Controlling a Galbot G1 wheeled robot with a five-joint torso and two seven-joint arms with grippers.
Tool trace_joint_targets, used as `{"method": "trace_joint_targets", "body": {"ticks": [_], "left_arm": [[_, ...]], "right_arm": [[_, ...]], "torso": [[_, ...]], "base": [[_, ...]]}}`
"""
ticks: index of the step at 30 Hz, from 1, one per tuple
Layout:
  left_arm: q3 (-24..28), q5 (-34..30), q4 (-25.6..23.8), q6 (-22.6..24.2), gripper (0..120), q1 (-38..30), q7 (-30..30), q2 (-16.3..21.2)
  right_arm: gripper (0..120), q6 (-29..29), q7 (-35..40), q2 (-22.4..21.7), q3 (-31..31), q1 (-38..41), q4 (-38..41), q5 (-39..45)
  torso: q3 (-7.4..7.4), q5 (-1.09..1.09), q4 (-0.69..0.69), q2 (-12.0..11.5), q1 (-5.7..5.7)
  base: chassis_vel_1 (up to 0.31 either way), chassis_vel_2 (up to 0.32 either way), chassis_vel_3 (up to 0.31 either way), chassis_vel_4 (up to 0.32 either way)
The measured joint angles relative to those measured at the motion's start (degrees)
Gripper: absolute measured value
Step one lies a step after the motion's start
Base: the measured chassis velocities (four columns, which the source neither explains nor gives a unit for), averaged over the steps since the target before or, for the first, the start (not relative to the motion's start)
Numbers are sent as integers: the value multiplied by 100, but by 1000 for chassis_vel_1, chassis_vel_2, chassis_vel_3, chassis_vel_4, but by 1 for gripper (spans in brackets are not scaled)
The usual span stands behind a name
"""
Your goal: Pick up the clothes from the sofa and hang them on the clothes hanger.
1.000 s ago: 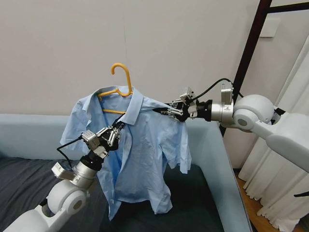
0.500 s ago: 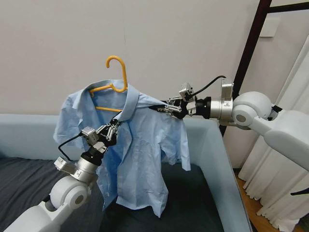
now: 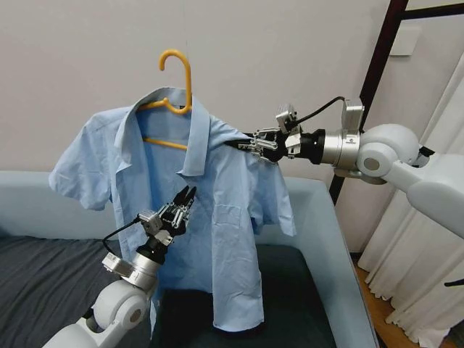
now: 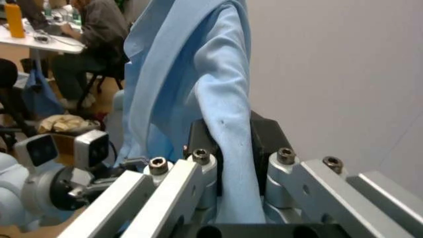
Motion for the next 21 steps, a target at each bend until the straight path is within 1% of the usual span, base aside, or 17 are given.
{"method": "trace_joint_targets", "body": {"ticks": [2, 3, 6, 8, 9, 10, 13, 14, 15, 17, 18, 21], "left_arm": [[-57, 91, -80, -22, 53, 131, 33, 57], [-57, 91, -80, -22, 53, 131, 33, 57], [-146, 433, -184, -106, 67, 411, 81, 67], [-168, 558, -212, -139, 69, 490, 85, 54], [-221, 817, -287, -239, 77, 666, 90, 9], [-250, 925, -335, -294, 82, 740, 83, -17], [-344, 1138, -511, -408, 94, 837, -131, -83], [-344, 1138, -511, -408, 94, 837, -131, -83], [-378, 1164, -580, -413, 98, 805, -287, -87], [-530, 1068, -721, -307, 100, 567, -783, -45], [-530, 1068, -721, -307, 100, 567, -783, -45], [-714, 766, -676, -118, 100, 219, -1128, 144]], "right_arm": [[7, -119, 175, -21, -16, 84, -128, -124], [7, -119, 175, -21, -16, 84, -128, -124], [7, -251, 348, -49, -127, 303, -366, -221], [7, -269, 365, -53, -144, 342, -409, -232], [7, -293, 380, -60, -163, 411, -486, -244], [7, -299, 383, -63, -164, 431, -508, -246], [7, -302, 385, -64, -164, 444, -487, -261], [7, -302, 385, -64, -164, 444, -487, -261], [7, -302, 389, -49, -164, 438, -466, -273], [7, -302, 443, 30, -144, 350, -434, -291], [7, -302, 443, 30, -144, 350, -434, -291], [7, -291, 523, 138, -109, 260, -463, -301]], "torso": [[0, 1, 0, 0, 0], [0, 1, 0, 0, 0], [0, 0, 0, 0, 0], [0, 0, 0, 0, 0], [0, -1, 0, 0, 0], [0, 0, 0, 0, 0], [0, 0, 1, 0, -1], [0, 0, 1, 0, -1], [0, -1, 0, 0, -1], [0, -1, 0, 0, 0], [0, -1, 0, 0, 0], [0, 0, 0, 0, 0]], "base": [[0, 0, 0, 0], [0, 0, 0, 0], [0, 0, 0, 0], [0, 0, 0, 0], [0, 0, 0, 0], [0, 0, 0, 0], [0, 0, 0, 0], [0, 0, 0, 0], [0, 0, 0, 0], [0, 0, 0, 0], [0, 0, 0, 0], [0, 0, 0, 0]]}}
